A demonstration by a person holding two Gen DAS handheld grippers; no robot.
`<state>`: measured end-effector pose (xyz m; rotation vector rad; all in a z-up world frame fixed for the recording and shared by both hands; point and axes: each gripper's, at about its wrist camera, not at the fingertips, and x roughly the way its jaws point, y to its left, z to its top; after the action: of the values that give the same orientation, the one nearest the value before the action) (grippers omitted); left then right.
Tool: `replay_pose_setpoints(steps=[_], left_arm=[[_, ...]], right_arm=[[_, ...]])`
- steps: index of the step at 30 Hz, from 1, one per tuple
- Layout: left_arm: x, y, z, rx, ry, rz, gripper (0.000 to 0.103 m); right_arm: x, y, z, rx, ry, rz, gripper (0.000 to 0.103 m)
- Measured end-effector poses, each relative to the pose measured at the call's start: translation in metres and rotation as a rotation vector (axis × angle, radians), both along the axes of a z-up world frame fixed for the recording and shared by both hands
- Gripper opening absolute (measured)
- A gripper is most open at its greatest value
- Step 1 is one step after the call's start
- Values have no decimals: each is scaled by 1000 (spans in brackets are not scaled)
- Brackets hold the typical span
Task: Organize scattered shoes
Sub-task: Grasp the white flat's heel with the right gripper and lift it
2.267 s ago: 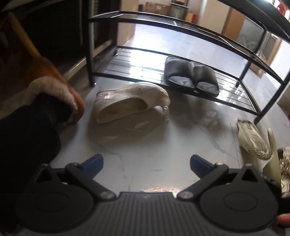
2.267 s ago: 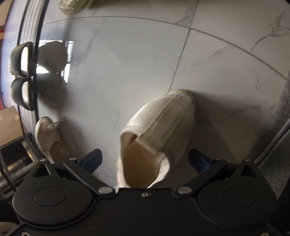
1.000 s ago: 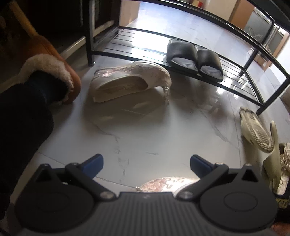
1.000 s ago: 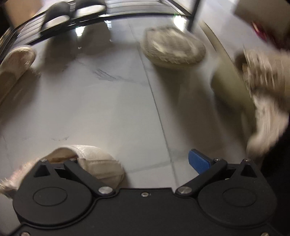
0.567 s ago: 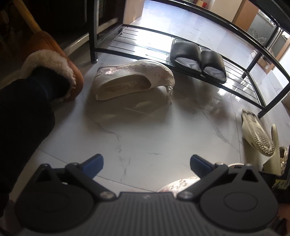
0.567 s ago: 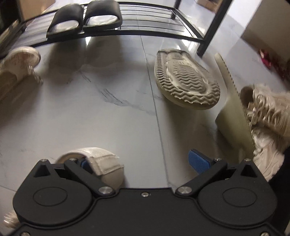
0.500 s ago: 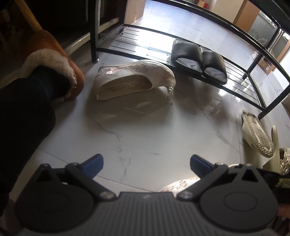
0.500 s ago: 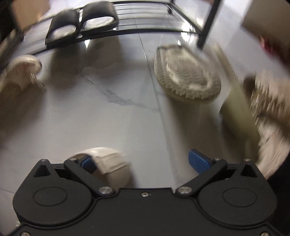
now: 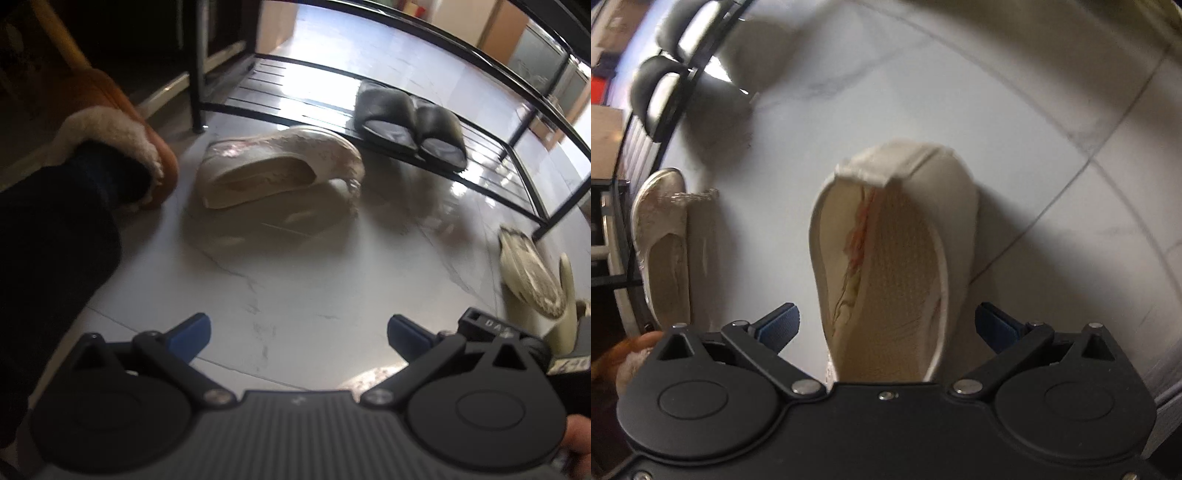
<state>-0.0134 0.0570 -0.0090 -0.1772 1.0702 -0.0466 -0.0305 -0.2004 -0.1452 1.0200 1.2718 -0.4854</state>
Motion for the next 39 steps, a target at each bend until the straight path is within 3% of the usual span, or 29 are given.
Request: replay_pose_setpoints(steps=[2, 6, 10, 12, 20, 26, 29, 34, 37, 39], left_arm=[[1, 5, 1, -15, -3, 26, 102], [0, 3, 3, 3, -17, 23, 102], [3, 3, -1, -15, 13, 23, 102], [3, 5, -2, -21, 22, 30, 102], [2, 7, -4, -29, 30, 51, 102], [2, 2, -12, -25, 66, 34, 102], [2, 4, -14, -10, 70, 37, 102], [4, 10, -15, -40, 83, 81, 102], [5, 8, -14, -33, 80, 67, 102], [5, 6, -14, -33, 82, 58, 102]], right_arm=[[6, 5, -3, -38, 15, 10, 103], [24, 19, -1, -137, -39, 143, 101], [30, 23, -5, -202, -22, 219, 82], [32, 22, -7, -211, -25, 250, 82], [58, 36, 4, -325, -78, 585, 76], [87, 41, 8, -419, -189, 736, 66], [98, 44, 10, -444, -212, 744, 63], [109, 40, 11, -442, -245, 688, 65], [101, 31, 17, -412, -258, 662, 88], [88, 30, 24, -427, -277, 671, 90]])
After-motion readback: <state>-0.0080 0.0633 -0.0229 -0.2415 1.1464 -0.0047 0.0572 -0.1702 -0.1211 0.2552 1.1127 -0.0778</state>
